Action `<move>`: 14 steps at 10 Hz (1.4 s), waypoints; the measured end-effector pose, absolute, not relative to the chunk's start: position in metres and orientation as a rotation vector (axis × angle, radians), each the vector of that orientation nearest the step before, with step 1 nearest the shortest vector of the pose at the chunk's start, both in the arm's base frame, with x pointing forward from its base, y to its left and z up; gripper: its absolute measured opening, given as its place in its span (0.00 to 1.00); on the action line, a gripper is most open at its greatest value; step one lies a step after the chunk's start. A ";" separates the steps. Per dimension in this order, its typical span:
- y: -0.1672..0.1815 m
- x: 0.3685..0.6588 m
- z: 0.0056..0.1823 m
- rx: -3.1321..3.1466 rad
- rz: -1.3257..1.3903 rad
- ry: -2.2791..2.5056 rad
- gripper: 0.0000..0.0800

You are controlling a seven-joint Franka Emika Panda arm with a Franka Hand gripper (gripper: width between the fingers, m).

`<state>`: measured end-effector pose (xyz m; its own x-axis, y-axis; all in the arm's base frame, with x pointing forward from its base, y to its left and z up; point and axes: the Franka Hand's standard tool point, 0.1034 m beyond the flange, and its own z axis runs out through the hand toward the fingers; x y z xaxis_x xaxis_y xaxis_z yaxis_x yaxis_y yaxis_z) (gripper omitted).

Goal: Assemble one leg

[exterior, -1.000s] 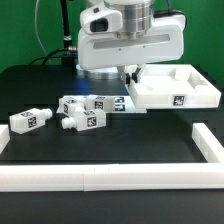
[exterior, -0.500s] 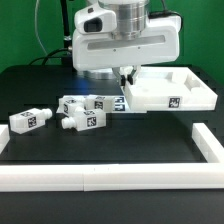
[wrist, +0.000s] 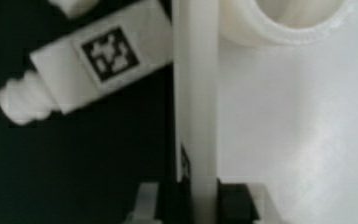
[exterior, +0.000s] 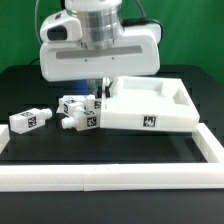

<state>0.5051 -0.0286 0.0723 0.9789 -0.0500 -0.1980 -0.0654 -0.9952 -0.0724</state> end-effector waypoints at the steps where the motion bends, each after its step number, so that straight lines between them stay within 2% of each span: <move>1: -0.032 0.514 0.063 -3.060 0.299 0.086 0.06; 3: -0.038 0.543 0.062 -3.077 0.269 0.043 0.06; 8: -0.039 0.539 0.058 -3.078 0.279 0.050 0.06; 11: -0.038 0.568 0.052 -3.099 0.247 0.069 0.06; 14: -0.034 0.578 0.040 -3.110 0.245 0.094 0.06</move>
Offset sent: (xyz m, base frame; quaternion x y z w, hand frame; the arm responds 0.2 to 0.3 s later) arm 0.0000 0.0000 0.0000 0.0000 0.0000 0.0000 1.0000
